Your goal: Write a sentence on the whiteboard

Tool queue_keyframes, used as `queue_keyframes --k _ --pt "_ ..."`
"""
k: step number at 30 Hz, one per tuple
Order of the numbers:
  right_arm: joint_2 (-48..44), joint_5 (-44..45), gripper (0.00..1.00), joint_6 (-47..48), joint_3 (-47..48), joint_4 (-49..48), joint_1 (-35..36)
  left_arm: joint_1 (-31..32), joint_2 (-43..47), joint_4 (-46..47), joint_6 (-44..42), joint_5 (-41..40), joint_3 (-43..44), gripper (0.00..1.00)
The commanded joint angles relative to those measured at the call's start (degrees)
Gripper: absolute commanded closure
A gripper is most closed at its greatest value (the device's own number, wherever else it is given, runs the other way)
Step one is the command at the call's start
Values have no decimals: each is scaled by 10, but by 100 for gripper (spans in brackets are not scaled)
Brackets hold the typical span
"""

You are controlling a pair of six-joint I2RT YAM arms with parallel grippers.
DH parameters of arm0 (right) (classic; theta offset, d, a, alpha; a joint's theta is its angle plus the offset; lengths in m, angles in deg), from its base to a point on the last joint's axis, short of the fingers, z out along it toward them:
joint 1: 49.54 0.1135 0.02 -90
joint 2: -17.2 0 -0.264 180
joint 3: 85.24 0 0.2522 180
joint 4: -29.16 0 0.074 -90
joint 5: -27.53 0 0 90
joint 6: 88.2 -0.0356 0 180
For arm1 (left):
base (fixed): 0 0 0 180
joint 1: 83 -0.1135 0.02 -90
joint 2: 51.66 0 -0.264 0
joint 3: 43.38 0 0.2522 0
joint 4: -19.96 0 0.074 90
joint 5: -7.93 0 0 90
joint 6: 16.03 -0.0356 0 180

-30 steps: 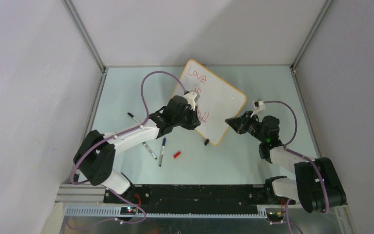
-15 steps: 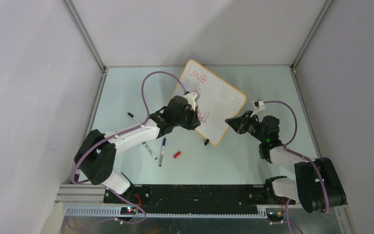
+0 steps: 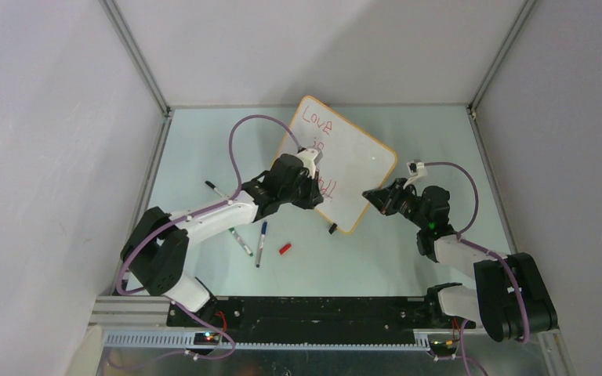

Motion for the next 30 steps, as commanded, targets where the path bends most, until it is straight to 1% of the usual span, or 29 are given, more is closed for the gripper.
queue_keyframes --k 1,17,30 --pt "-3 1 100 31 9 18 3 5 -11 22 -4 20 26 100" --pt "-3 2 100 32 9 19 2 19 -22 18 -1 26 39 100" --pt "-1 1 100 32 9 18 3 18 -20 17 -1 5 48 100"
